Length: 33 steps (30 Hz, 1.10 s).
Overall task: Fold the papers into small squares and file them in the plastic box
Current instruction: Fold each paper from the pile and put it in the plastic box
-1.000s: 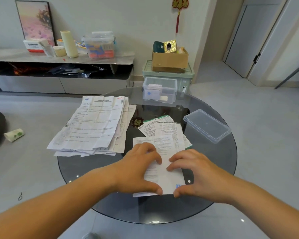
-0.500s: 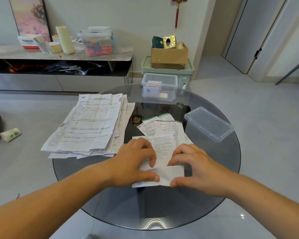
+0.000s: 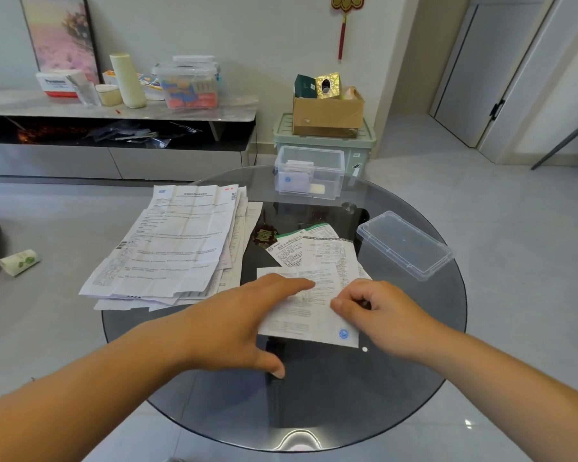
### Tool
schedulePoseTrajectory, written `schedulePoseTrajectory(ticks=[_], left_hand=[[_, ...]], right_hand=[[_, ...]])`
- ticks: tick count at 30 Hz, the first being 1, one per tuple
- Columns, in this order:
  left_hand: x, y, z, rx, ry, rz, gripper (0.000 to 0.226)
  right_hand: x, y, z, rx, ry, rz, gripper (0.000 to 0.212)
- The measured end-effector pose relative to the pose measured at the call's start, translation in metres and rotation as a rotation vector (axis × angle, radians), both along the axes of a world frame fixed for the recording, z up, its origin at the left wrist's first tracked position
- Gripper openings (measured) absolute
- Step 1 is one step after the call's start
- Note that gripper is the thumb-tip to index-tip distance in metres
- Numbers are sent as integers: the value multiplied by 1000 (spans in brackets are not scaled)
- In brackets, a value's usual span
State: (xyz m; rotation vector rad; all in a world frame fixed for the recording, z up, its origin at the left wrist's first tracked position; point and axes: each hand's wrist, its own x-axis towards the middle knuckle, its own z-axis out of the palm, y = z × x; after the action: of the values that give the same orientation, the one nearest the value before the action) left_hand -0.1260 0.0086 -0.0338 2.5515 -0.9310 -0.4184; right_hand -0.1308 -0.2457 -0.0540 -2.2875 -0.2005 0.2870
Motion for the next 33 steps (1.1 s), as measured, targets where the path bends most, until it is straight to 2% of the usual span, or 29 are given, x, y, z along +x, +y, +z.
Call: schedulePoseTrajectory(ticks=[2,5,8,10,14,16,18,20,22,24,27,29,31,33], left_hand=[[0,-1,-1,-43,-63,-19,90],[2,-1,-2,-113,-116,-11,58],[4,0,-4,-193,-112,51,31],[5,-1,-5,-231,-93,109,22],[7,-6,-4,-276,-41,265,39],[9,-10,-2,-278,-21,333,43],[13,-13,-1,-267,-18,395,37],[19,-17,-2,-250,-54,434,33],[24,-19,-3,-218,-112,454,32],[28,-20,-6,-187,-161,463,34],[32,-22,-12,-158,-207,433,54],[32,-24,-16,-159,-232,389,68],[31,-24,-19,-138,-273,352,76],[31,-23,-21,-57,-370,311,74]], right_hand=[[1,2,1,-19,8,-17,33],[2,5,3,-35,22,-37,36],[3,5,3,-25,36,-40,37],[3,5,3,-6,36,-44,37],[-1,5,11,-19,-9,-40,26],[-4,3,16,-82,-15,17,48],[-5,2,17,-184,-82,67,67],[-4,3,12,-266,-188,69,70],[-1,7,6,-258,-284,-28,60],[1,10,4,-251,-398,-135,41],[3,13,1,-294,-578,15,15],[5,13,-7,-358,-532,172,31],[7,12,-13,-424,-427,229,48],[8,9,-13,-458,-381,259,49]])
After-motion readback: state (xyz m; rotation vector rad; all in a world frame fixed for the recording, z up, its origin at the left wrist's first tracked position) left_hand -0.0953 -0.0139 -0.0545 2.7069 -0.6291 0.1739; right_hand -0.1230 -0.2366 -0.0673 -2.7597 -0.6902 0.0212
